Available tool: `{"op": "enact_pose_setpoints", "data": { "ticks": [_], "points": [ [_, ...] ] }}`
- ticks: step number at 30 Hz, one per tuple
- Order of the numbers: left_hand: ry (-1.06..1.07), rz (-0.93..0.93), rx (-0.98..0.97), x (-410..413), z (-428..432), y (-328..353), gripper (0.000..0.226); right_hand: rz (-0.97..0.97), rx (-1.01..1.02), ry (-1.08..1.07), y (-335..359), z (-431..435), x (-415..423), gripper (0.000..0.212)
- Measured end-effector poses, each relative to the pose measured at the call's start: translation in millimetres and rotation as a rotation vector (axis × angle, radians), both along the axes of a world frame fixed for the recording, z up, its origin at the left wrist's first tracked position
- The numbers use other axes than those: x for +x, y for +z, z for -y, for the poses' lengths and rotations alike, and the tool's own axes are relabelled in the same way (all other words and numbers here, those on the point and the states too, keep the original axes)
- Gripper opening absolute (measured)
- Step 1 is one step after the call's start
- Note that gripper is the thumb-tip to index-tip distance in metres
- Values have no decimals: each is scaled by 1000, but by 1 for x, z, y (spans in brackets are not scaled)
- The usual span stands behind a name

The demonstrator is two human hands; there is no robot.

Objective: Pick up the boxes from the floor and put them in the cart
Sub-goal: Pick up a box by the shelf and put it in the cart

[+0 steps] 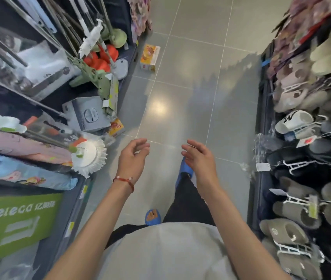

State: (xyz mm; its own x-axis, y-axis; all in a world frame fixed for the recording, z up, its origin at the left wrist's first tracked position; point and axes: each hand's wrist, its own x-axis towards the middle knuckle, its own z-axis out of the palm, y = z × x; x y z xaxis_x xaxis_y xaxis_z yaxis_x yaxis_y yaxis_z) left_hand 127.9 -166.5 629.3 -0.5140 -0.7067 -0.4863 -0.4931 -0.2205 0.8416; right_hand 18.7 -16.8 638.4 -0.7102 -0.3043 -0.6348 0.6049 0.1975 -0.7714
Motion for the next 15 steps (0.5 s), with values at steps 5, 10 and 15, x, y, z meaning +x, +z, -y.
{"op": "enact_pose_setpoints", "data": {
  "ticks": [5, 10, 15],
  "points": [
    [11, 10, 8, -111, 41, -2, 30, 23, 5, 43, -2, 39, -121, 20],
    [74, -11, 28, -219, 68, 6, 29, -14, 6, 133, 10, 79, -239, 21],
    [123, -44, 40, -309, 102, 19, 28, 10, 35, 197, 14, 122, -328, 24]
  ]
}}
